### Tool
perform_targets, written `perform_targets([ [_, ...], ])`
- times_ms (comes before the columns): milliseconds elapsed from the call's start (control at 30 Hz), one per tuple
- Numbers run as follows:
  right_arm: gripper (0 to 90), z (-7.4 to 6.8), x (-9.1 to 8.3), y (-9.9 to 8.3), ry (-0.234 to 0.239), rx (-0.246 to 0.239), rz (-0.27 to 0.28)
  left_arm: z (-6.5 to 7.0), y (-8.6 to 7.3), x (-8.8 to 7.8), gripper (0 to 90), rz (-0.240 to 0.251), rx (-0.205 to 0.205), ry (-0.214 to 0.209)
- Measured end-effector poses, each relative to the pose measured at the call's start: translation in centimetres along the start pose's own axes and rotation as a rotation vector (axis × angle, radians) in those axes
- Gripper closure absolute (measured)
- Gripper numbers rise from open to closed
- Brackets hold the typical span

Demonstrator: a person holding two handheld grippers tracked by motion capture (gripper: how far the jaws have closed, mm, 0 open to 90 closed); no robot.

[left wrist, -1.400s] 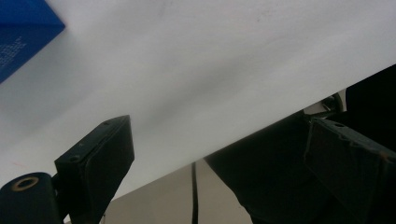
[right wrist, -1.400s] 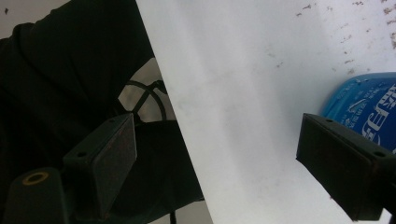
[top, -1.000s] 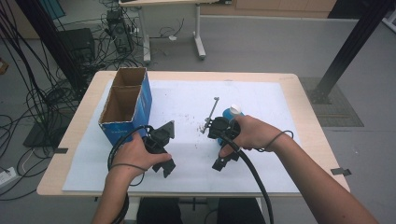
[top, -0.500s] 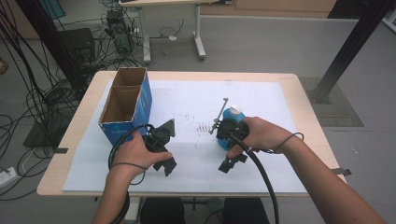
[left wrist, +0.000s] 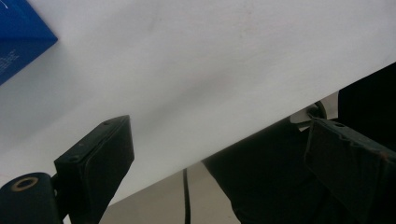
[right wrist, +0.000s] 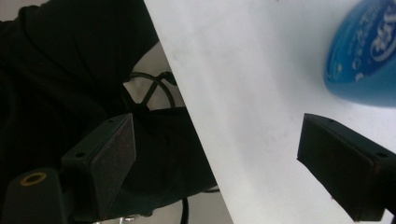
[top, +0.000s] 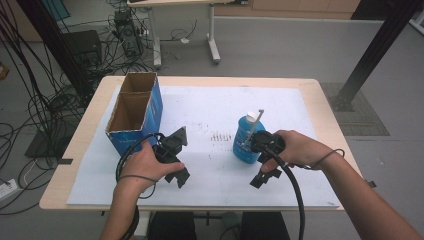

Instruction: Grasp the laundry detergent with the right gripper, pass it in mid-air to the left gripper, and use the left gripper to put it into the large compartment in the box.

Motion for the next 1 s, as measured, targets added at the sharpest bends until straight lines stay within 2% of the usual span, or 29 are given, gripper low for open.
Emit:
perform_targets([
  [367,11.2,1.6,-0.5,-2.4,-0.035,0.057,0.002,0.0,0.5,-0.4,8.5,0.008,-0.001,0.005],
  [467,10.9,2.6,-0.6,-3.4,-0.059,0.089,0.004,0.2,0.6,-0.3,8.4,0.006,0.01,0.005],
  [667,10.8,3.5,-0.3,-4.7,-0.067,0.13,0.027,0.4,0.7,-0.2,8.3,0.004,0.016,-0.004],
  [1000,10.6,5.2,0.6,-6.0,-0.094,0.188,0.087,0.2,1.0,-0.2,8.4,0.011,0.013,0.016],
])
Point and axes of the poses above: each handheld gripper's, and its own axes: x roughly forward along the jaws, y roughly out of its top, z roughly to its right, the point moved 8 cm from there along x, roughly forward along the jaws, and after that the axes turned 1 degree about y, right-handed, at the moved point
